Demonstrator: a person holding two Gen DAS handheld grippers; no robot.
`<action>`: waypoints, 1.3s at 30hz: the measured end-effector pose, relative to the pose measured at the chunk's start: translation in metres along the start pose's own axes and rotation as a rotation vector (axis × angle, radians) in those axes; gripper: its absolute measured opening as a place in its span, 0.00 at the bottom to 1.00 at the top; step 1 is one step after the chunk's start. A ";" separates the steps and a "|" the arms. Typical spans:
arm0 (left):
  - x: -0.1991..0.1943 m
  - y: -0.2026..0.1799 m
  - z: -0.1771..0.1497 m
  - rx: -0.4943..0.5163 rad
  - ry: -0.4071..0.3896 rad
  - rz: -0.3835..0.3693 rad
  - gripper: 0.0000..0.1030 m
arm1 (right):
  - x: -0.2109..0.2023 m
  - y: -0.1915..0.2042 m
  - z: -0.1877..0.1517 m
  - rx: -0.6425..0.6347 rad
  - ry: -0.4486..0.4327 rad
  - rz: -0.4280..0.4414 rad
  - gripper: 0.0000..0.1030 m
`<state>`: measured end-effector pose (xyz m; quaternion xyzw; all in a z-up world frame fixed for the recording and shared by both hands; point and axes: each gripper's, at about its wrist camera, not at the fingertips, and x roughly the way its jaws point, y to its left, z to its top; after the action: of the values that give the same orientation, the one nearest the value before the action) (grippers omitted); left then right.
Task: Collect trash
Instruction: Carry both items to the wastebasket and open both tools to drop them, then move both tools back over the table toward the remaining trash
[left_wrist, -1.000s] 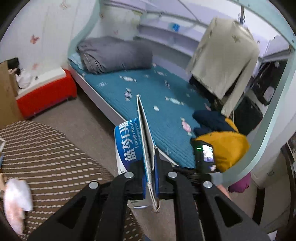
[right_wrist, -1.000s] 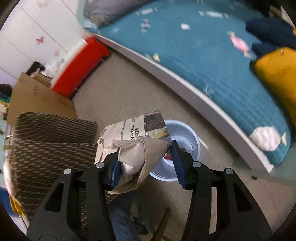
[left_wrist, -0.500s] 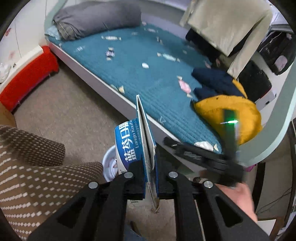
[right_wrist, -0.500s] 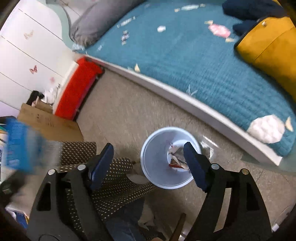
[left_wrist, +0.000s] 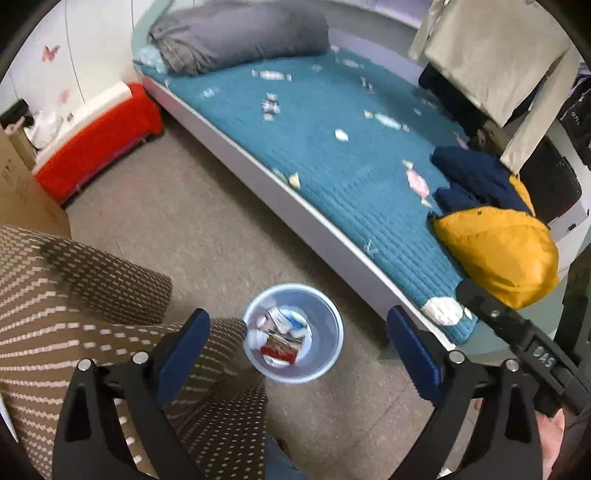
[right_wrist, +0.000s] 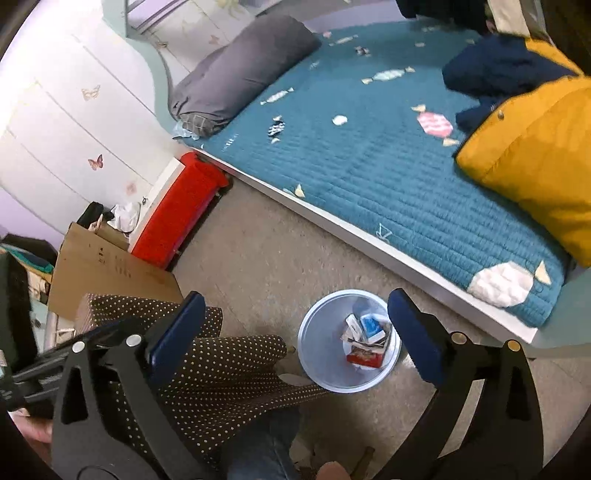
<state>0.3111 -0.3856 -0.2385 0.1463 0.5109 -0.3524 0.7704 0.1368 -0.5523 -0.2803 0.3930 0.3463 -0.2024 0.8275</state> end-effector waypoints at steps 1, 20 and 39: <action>-0.012 0.000 -0.001 0.002 -0.027 0.006 0.92 | -0.004 0.006 -0.001 -0.013 -0.009 0.000 0.94; -0.179 0.037 -0.052 -0.027 -0.366 0.084 0.92 | -0.088 0.145 -0.018 -0.267 -0.136 0.120 0.94; -0.272 0.148 -0.143 -0.241 -0.522 0.253 0.92 | -0.088 0.288 -0.097 -0.536 -0.053 0.244 0.94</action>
<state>0.2531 -0.0902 -0.0789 0.0208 0.3117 -0.2163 0.9250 0.2115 -0.2945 -0.1126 0.1939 0.3158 -0.0130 0.9287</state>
